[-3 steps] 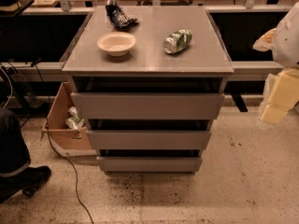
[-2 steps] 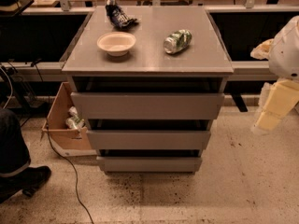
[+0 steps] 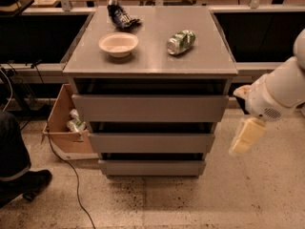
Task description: Open middle drawer
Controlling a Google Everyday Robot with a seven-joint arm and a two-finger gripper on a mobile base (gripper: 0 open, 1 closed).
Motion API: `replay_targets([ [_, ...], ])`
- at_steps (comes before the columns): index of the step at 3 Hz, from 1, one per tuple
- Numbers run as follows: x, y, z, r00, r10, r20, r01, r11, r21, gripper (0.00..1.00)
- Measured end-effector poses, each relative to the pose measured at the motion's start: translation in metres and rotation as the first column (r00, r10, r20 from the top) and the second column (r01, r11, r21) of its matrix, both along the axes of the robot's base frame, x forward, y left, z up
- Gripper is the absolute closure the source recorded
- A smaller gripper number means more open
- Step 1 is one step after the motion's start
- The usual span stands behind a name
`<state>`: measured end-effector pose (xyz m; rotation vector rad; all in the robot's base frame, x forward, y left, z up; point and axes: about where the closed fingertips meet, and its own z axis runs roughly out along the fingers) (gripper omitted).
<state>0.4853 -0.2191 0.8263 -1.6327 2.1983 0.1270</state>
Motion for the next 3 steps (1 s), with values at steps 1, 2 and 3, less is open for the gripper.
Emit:
replay_targets([
  [1,0.016,0.015,-0.067,0.9993,0.017,-0.034,-0.015,0.999,0.051,0.00],
  [2,0.027,0.029,-0.132,0.9978,0.013,-0.065,-0.005,0.993,0.121,0.00],
  [3,0.027,0.029,-0.132,0.9978,0.013,-0.065,-0.005,0.993,0.121,0.00],
])
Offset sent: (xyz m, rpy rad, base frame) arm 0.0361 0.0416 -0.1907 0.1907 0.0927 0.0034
